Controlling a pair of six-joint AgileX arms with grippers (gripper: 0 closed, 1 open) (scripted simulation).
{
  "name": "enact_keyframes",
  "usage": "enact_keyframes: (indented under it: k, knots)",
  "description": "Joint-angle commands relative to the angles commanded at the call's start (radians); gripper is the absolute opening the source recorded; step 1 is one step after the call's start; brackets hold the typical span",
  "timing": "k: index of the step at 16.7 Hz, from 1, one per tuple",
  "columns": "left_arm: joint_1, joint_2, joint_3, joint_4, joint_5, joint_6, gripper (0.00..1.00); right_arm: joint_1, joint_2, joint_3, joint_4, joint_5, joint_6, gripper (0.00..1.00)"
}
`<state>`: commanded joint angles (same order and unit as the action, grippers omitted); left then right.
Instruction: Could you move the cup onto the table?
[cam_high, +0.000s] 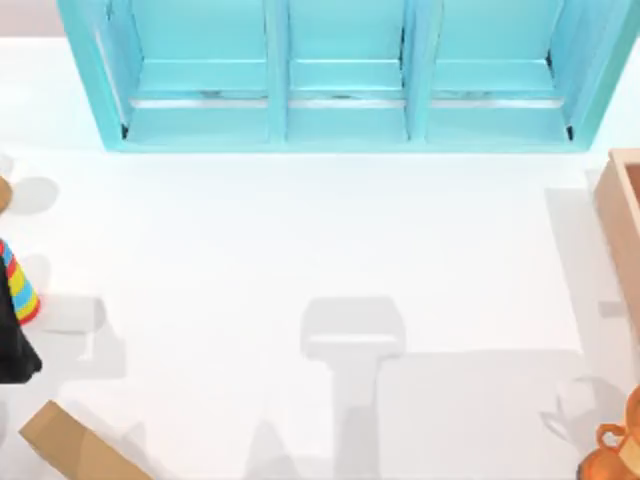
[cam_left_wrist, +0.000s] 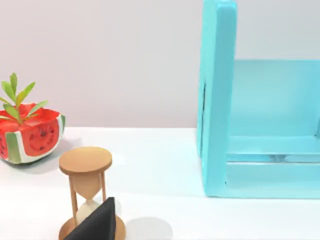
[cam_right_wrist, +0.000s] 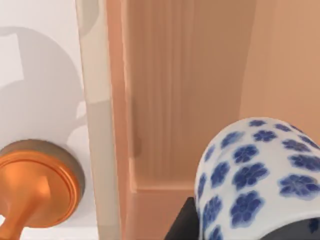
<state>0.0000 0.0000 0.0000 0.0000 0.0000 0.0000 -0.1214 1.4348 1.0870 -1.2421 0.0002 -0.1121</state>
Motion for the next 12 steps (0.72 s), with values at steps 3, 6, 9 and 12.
enact_keyframes:
  k: [3, 6, 9, 12]
  knots:
    - [0.000, 0.000, 0.000, 0.000, 0.000, 0.000, 1.00, 0.047, -0.036, 0.027, -0.047, 0.000, 0.047, 0.00]
    - [0.000, 0.000, 0.000, 0.000, 0.000, 0.000, 1.00, 0.043, -0.031, 0.024, -0.045, -0.002, 0.048, 0.00]
    - [0.000, 0.000, 0.000, 0.000, 0.000, 0.000, 1.00, 0.066, 0.003, 0.059, -0.058, -0.002, 0.071, 0.00]
    - [0.000, 0.000, 0.000, 0.000, 0.000, 0.000, 1.00, 0.147, 0.125, 0.190, -0.101, -0.001, 0.152, 0.00]
